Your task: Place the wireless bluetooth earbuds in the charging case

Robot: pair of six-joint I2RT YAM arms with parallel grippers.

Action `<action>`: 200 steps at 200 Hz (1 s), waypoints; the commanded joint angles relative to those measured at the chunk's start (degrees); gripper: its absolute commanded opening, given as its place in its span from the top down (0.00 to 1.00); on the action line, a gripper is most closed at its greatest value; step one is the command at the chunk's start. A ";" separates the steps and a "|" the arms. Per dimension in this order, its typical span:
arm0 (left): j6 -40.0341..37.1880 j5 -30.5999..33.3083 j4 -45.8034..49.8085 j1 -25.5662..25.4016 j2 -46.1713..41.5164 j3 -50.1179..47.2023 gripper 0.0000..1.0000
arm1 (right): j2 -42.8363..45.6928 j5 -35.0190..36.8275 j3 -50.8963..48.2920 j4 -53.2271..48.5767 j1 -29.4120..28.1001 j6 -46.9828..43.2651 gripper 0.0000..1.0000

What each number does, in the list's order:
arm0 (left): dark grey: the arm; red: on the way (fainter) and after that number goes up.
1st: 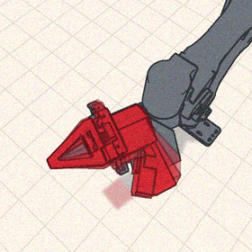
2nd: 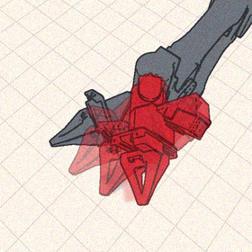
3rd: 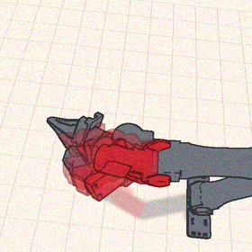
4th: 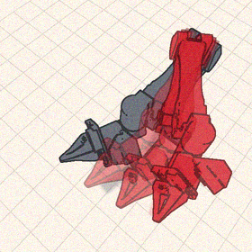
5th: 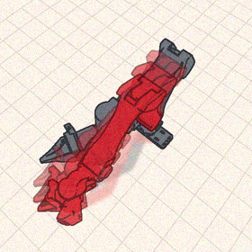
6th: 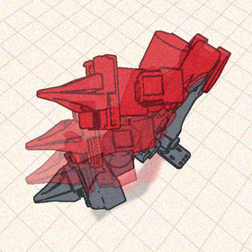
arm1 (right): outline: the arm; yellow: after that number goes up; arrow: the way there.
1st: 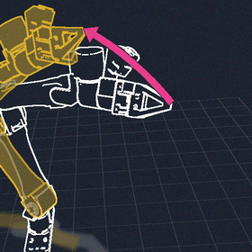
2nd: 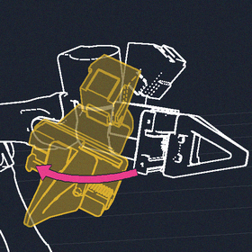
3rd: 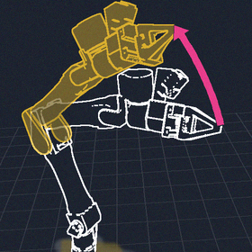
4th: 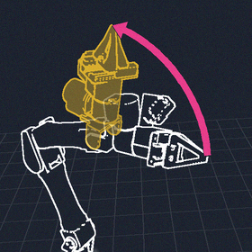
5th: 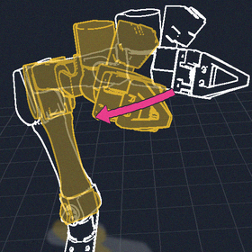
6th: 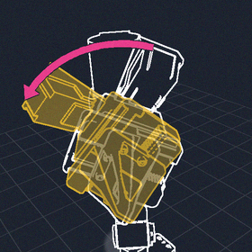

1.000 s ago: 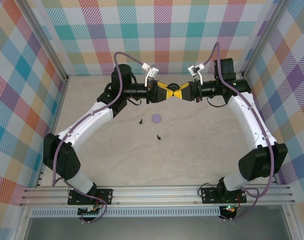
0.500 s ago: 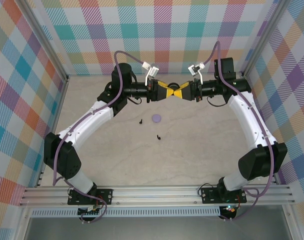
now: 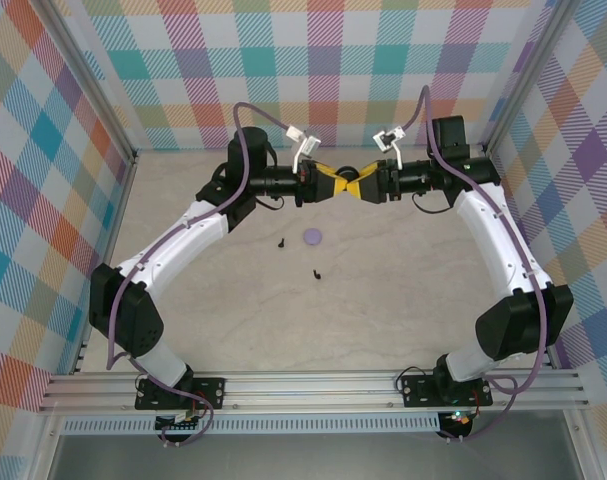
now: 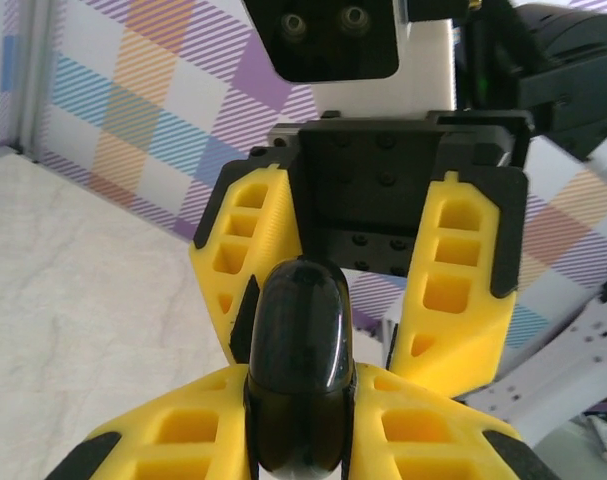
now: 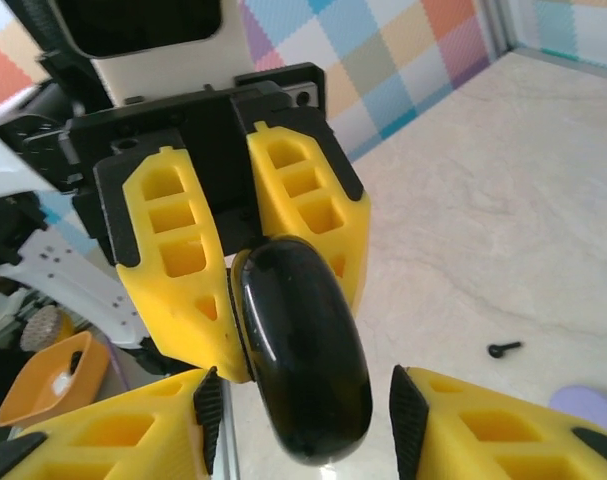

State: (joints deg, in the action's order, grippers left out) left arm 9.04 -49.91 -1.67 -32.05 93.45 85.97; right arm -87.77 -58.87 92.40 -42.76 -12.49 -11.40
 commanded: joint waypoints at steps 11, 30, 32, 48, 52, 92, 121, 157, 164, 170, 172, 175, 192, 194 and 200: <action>-12.85 1.22 2.45 -0.91 -3.75 -2.03 0.95 | 4.06 6.54 -1.14 0.17 -0.33 -1.45 0.45; -16.82 0.42 1.75 -1.08 -5.04 -4.25 0.89 | 4.79 7.17 -0.99 -0.99 -0.27 -2.84 0.44; -17.09 0.73 1.93 -1.08 -5.14 -4.42 0.88 | 4.86 7.25 -0.97 -1.11 -0.32 -3.02 0.44; -19.46 1.41 3.52 -0.99 -5.55 -4.78 0.89 | 4.97 8.11 -0.24 -3.00 -0.29 -4.50 0.43; -19.75 1.08 3.55 -0.99 -5.56 -4.89 0.90 | 4.97 8.18 0.02 -3.61 -0.34 -5.01 0.43; -17.32 -3.90 -2.31 -0.82 -5.44 -6.79 0.95 | 4.54 5.93 2.84 -8.83 -0.34 -9.50 0.41; -15.06 -6.12 -4.07 -0.82 -4.60 -6.25 0.95 | 4.75 5.65 3.40 -9.87 -0.91 -10.97 0.39; -14.34 -8.02 -4.68 -0.82 -4.55 -5.73 0.96 | 4.20 7.94 4.08 -10.67 -2.08 -11.71 0.38; -14.44 -8.42 -4.42 -0.80 -4.50 -5.60 0.96 | 4.10 8.37 4.23 -10.66 -2.18 -11.60 0.38; -14.41 -8.66 -4.39 -0.81 -4.50 -5.50 0.96 | 3.88 8.51 4.43 -10.72 -2.29 -11.63 0.38; -14.47 -8.76 -4.39 -0.82 -4.50 -5.54 0.96 | 3.84 8.51 4.49 -10.80 -2.28 -11.69 0.38; -14.43 -8.79 -4.37 -0.82 -4.50 -5.52 0.96 | 3.76 8.49 4.66 -10.89 -2.35 -11.76 0.38; -14.44 -9.24 -4.39 -0.89 -4.50 -5.52 0.96 | 3.40 8.65 5.22 -11.05 -2.61 -11.79 0.38; -14.48 -9.28 -4.39 -0.90 -4.48 -5.48 0.96 | 3.33 8.61 5.31 -11.12 -2.62 -11.80 0.38; -14.41 -9.39 -4.31 -0.91 -4.54 -5.41 0.97 | 3.22 8.75 5.46 -11.12 -2.72 -11.76 0.38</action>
State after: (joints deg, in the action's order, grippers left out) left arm -5.58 -56.66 -3.51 -32.25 89.38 79.77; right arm -83.83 -49.89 95.66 -52.62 -14.74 -21.15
